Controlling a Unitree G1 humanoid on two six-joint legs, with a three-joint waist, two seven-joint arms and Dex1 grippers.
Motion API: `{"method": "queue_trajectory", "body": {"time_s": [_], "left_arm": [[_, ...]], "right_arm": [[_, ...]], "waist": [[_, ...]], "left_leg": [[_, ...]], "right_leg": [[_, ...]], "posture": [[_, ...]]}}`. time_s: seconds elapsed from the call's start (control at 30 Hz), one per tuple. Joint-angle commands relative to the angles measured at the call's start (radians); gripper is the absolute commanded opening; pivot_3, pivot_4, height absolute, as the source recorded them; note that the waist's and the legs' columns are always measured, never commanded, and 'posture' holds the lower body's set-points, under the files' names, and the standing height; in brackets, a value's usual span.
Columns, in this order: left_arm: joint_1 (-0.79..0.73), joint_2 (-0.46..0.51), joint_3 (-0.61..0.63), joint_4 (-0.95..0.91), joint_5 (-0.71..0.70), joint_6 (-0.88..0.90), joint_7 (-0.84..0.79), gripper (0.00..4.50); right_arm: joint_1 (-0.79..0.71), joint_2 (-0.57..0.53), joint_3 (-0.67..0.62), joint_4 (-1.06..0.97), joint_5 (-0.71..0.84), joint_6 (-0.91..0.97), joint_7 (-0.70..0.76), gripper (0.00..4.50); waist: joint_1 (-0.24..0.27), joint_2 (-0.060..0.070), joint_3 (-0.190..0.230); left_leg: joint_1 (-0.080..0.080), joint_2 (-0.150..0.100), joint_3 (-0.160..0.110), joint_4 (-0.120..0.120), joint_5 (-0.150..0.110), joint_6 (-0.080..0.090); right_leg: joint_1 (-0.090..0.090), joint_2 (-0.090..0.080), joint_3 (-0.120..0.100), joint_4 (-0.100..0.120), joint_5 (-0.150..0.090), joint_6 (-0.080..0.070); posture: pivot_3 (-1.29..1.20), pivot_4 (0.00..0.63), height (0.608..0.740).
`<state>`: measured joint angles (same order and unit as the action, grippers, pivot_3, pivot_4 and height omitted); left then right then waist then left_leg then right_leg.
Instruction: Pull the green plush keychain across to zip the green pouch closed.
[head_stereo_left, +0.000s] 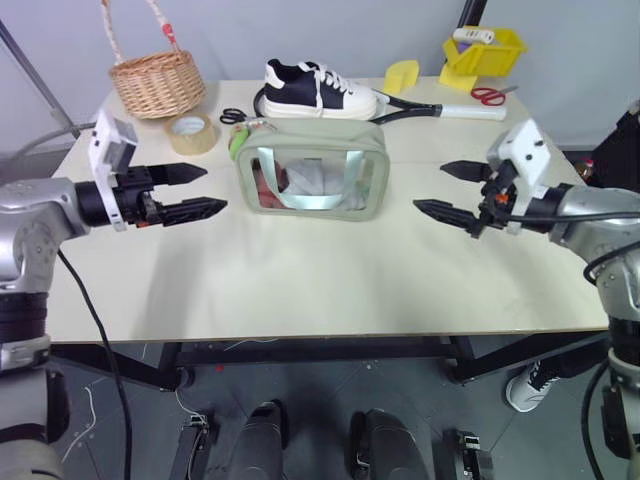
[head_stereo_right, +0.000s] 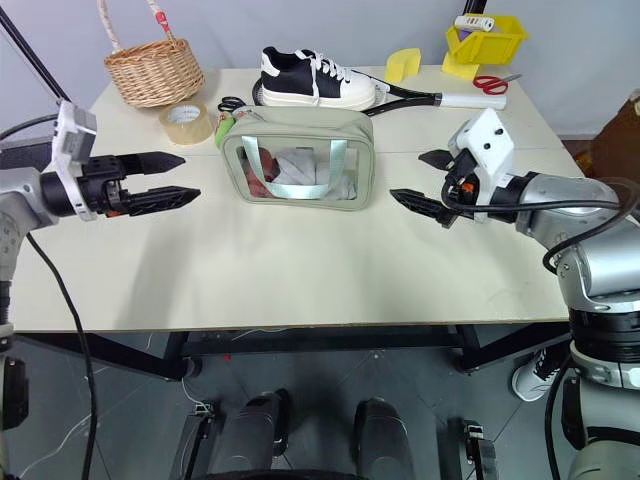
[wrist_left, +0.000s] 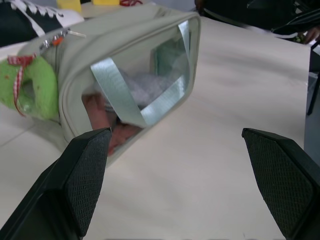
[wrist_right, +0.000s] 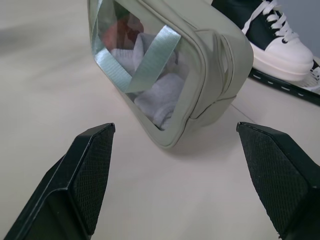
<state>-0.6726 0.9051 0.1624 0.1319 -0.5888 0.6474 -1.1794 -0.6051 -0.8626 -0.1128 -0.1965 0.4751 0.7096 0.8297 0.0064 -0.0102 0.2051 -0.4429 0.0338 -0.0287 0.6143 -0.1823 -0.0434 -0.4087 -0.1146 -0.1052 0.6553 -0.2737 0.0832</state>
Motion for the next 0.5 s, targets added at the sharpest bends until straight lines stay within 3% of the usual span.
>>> {"method": "queue_trajectory", "body": {"time_s": [0.03,0.3,0.5], "left_arm": [[-0.019,0.016,0.034,-0.024,-0.011,0.012,0.015,4.44],[-0.028,0.032,0.039,-0.010,-0.001,-0.002,0.002,4.44],[-0.088,0.024,0.070,0.011,-0.041,0.026,0.005,4.44]], "right_arm": [[-0.028,-0.005,-0.011,-0.015,-0.003,-0.019,0.005,4.06],[-0.055,0.008,0.014,-0.012,-0.001,-0.018,0.011,4.06],[-0.272,0.070,0.170,0.108,-0.106,-0.029,0.010,4.06]], "waist": [[0.000,0.000,0.000],[-0.001,0.000,0.000],[-0.016,0.000,0.000]], "left_leg": [[0.000,0.000,0.000,0.000,0.000,0.000],[0.000,0.000,0.000,0.000,0.000,0.000],[0.000,0.000,0.000,0.001,0.000,0.000]], "right_leg": [[0.000,0.000,0.000,0.000,0.000,0.000],[0.000,0.000,0.000,0.000,0.000,0.000],[0.000,0.000,0.000,0.002,0.000,0.000]], "posture": [[0.00,0.150,0.740],[0.00,0.150,0.740],[0.00,0.150,0.740]]}}
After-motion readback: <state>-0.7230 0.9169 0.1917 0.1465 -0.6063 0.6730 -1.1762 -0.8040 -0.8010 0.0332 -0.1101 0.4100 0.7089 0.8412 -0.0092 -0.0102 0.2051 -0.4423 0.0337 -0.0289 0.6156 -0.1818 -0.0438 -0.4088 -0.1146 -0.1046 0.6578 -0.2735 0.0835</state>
